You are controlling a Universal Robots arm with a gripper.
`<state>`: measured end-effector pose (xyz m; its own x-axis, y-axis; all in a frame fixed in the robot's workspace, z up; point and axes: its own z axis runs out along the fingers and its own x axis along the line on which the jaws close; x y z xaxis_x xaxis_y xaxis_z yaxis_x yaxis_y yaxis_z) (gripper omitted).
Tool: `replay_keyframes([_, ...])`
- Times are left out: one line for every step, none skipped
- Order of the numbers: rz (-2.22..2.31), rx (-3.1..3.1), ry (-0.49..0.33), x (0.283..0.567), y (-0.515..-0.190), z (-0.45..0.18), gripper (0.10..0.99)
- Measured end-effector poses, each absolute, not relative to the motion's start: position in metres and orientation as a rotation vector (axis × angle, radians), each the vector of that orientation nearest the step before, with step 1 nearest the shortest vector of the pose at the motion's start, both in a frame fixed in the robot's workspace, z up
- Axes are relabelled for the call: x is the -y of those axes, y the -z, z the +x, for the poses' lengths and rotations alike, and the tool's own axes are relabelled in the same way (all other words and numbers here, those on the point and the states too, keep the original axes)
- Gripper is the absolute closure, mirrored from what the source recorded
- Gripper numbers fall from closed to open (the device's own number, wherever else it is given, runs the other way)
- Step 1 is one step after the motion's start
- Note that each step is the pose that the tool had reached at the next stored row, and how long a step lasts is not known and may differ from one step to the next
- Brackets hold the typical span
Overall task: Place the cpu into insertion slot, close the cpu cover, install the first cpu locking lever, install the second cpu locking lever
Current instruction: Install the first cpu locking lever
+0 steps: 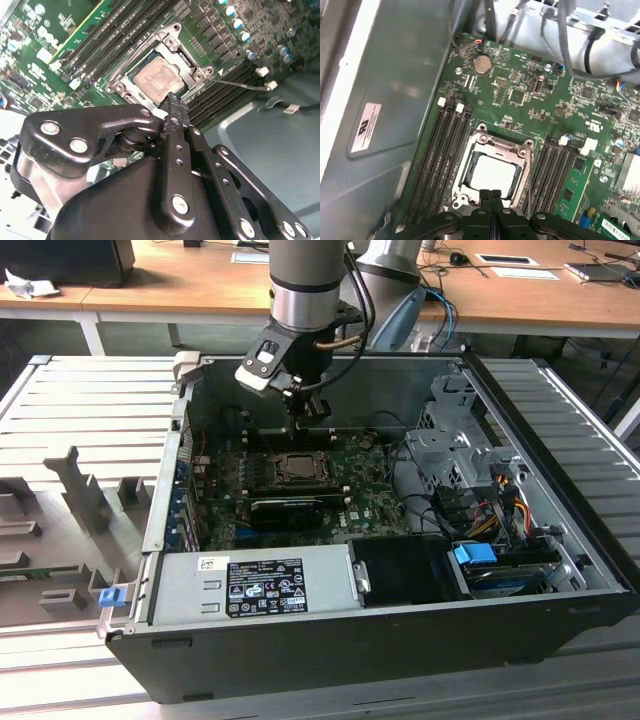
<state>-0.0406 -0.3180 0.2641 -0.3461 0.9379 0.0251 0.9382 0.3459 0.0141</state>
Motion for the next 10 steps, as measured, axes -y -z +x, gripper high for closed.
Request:
replay_keyframes([-1.754, 2.591, 0.041, 0.3180, -0.2636, -0.0406, 0.980])
replay_keyframes([-1.689, 2.633, 0.039, 0.3181, -0.2632, -0.0406, 0.980])
replay_keyframes([-1.652, 2.655, 0.039, 0.3181, -0.2631, -0.0406, 0.980])
replay_keyframes([-1.630, 2.669, 0.039, 0.3181, -0.2631, -0.0406, 0.980])
replay_keyframes([-1.595, 2.690, 0.039, 0.3181, -0.2630, -0.0406, 0.980])
replay_keyframes([-1.572, 2.703, 0.038, 0.3181, -0.2630, -0.0406, 0.980])
replay_keyframes([-1.509, 2.738, 0.038, 0.3181, -0.2630, -0.0406, 0.980])
replay_keyframes([-1.462, 2.763, 0.037, 0.3181, -0.2630, -0.0406, 0.980])
replay_keyframes([-1.432, 2.778, 0.037, 0.3181, -0.2630, -0.0406, 0.980])
replay_keyframes([-1.398, 2.795, 0.037, 0.3180, -0.2629, -0.0406, 0.980])
